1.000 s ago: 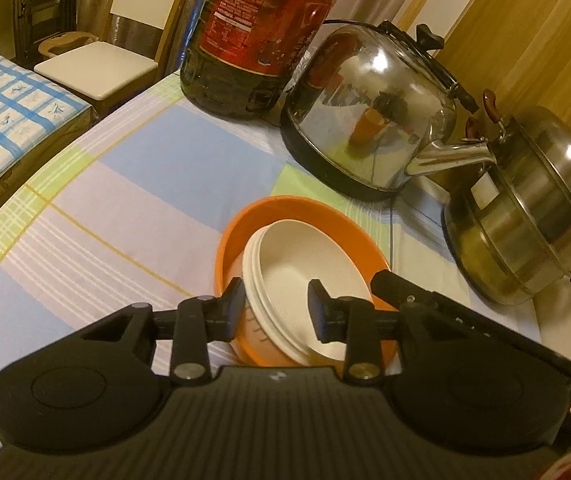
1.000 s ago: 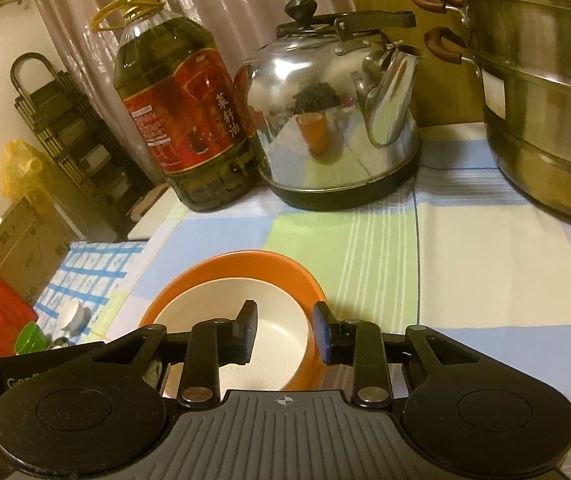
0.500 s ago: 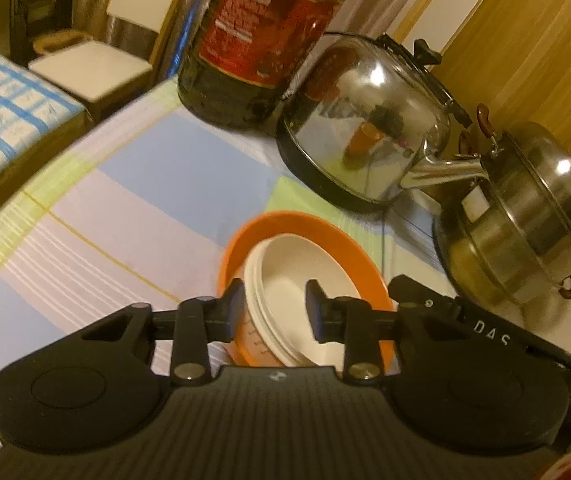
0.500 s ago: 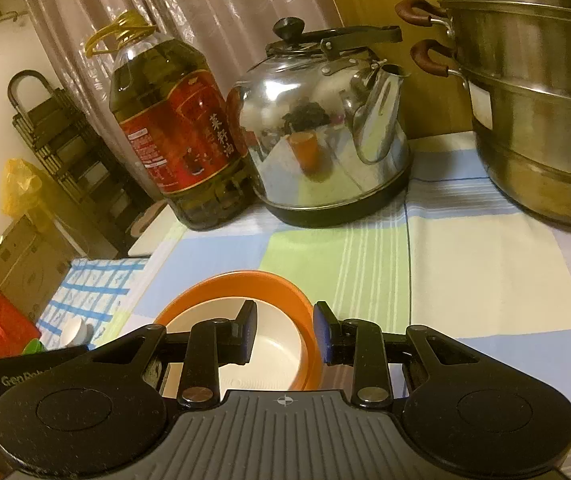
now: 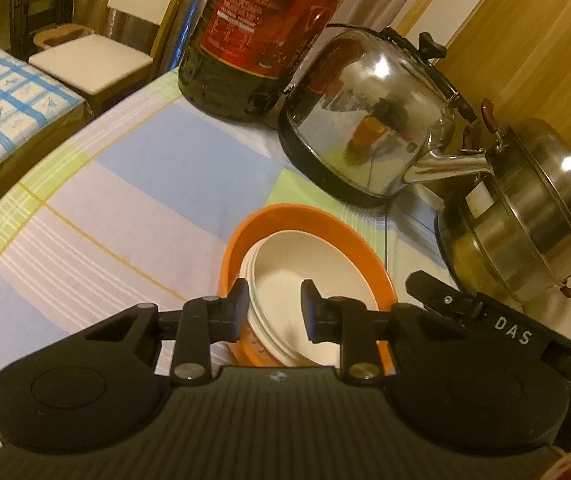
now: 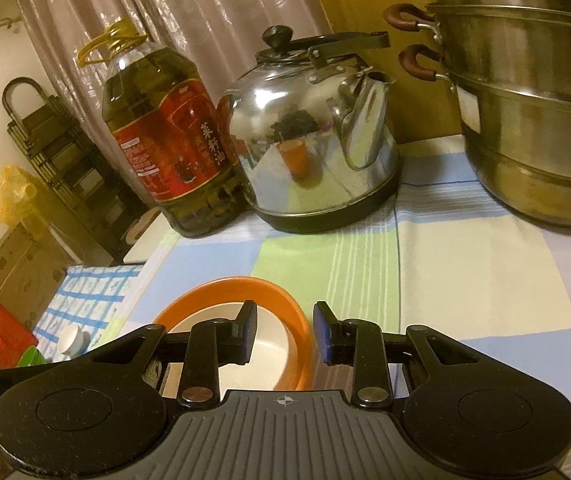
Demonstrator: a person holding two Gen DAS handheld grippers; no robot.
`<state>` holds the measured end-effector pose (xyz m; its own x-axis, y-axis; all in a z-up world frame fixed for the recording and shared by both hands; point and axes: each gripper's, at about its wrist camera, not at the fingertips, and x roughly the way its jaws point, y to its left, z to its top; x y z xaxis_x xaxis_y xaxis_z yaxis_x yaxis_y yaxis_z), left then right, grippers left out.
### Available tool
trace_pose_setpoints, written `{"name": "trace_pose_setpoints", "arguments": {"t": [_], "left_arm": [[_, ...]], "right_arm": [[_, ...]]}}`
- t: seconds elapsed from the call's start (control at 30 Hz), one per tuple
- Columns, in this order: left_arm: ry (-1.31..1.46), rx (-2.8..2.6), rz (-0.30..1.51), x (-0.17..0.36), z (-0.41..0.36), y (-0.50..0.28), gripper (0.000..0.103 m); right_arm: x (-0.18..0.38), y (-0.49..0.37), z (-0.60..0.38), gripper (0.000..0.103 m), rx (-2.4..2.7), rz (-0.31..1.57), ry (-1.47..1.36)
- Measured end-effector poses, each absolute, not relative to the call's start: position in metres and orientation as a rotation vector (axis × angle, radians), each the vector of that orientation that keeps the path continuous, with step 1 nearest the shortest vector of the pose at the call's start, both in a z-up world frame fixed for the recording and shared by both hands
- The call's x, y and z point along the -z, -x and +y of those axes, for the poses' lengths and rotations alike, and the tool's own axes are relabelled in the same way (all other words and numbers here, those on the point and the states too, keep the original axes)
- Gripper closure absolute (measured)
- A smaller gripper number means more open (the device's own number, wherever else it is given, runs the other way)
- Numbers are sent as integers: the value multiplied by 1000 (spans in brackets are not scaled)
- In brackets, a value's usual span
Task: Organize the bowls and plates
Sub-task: 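Move both tools over to the small steel cup by the steamer pot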
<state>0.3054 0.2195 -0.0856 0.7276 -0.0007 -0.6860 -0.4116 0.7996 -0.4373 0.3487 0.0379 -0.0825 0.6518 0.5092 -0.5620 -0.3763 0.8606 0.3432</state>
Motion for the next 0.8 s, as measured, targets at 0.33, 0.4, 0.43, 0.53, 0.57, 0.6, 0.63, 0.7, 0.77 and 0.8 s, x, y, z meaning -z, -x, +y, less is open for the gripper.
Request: {"name": "trace_pose_setpoints", "arguments": {"t": [0.33, 0.4, 0.43, 0.53, 0.57, 0.6, 0.63, 0.7, 0.77, 0.8], "left_arm": [[532, -217, 671, 65, 197, -302, 79], [498, -197, 658, 60, 187, -305, 79], [482, -189, 651, 58, 182, -305, 79], [449, -158, 628, 52, 166, -307, 79], [444, -142, 622, 50, 160, -308, 79], [440, -125, 620, 48, 154, -310, 79], [441, -108, 617, 47, 149, -311, 79], [448, -70, 608, 46, 138, -313, 78], [448, -33, 606, 44, 125, -315, 75], [452, -12, 609, 45, 118, -317, 73]], "right_arm": [[70, -348, 8, 71, -446, 685, -246], [68, -345, 1, 71, -431, 678, -248], [67, -343, -3, 71, -422, 676, -252], [65, -338, -18, 71, -390, 677, -263], [65, -336, -24, 68, -379, 678, -264], [65, -334, -30, 62, -368, 679, -262], [65, -332, -35, 60, -354, 677, -259], [64, -325, -51, 57, -320, 670, -253], [64, -319, -69, 56, -288, 670, -265], [63, -316, -77, 56, -273, 672, -276]]}}
